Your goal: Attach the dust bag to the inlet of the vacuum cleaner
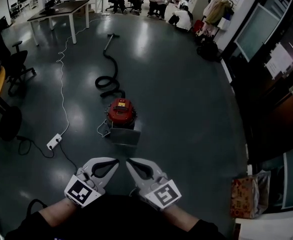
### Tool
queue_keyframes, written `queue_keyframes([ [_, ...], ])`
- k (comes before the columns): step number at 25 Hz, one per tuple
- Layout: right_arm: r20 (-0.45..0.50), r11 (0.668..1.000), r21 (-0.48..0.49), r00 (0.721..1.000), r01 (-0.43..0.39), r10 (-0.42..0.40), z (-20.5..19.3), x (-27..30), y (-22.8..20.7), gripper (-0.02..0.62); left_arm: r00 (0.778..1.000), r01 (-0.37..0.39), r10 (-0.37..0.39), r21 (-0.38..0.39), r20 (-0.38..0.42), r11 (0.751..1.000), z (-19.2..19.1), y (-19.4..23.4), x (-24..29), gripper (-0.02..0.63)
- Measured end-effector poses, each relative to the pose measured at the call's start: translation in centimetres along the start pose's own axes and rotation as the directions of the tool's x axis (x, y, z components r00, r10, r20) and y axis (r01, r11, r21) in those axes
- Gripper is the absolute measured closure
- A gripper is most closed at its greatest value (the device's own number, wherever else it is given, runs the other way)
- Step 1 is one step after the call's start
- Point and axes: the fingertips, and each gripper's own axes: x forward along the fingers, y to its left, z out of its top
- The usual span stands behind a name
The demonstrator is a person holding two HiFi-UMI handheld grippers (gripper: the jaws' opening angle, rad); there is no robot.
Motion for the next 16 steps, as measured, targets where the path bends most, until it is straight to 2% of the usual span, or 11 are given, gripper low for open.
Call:
queue_keyframes([
  [16, -0.016, 1.000, 0.007, 1.000, 0.026, -0.026, -0.45, -0.02, 0.77, 0.594, 1.000, 0.003, -0.003, -0.011, 0.004, 1.000, -0.75, -0.10, -0.76, 0.604],
])
